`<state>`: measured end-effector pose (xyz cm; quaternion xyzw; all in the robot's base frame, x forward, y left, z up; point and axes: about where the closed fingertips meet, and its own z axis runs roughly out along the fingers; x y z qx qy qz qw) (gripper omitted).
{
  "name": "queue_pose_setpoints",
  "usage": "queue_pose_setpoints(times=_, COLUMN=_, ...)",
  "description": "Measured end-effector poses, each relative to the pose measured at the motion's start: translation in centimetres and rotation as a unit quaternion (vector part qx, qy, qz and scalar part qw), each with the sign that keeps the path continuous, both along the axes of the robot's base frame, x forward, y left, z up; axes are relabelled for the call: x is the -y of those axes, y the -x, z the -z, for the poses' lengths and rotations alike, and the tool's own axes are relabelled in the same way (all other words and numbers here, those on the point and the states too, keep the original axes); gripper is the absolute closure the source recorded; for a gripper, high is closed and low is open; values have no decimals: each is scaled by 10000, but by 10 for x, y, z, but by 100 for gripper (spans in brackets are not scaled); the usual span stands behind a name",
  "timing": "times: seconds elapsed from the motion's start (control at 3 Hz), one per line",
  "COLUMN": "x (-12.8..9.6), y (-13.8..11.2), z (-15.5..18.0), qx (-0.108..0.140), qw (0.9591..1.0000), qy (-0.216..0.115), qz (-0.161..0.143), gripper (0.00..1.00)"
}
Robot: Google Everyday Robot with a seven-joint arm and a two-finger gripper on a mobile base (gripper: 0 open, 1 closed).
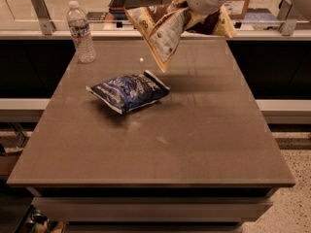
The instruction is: Move brown chip bag near water bottle
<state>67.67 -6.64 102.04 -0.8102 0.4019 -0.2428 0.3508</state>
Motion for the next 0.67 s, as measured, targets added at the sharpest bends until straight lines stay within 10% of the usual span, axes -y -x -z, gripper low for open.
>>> queue_pose_setpoints(times=0.67, x=-61, y=-42, z=16, qx=-67, qw=9964, qy=-259, qz=-804, gripper=100)
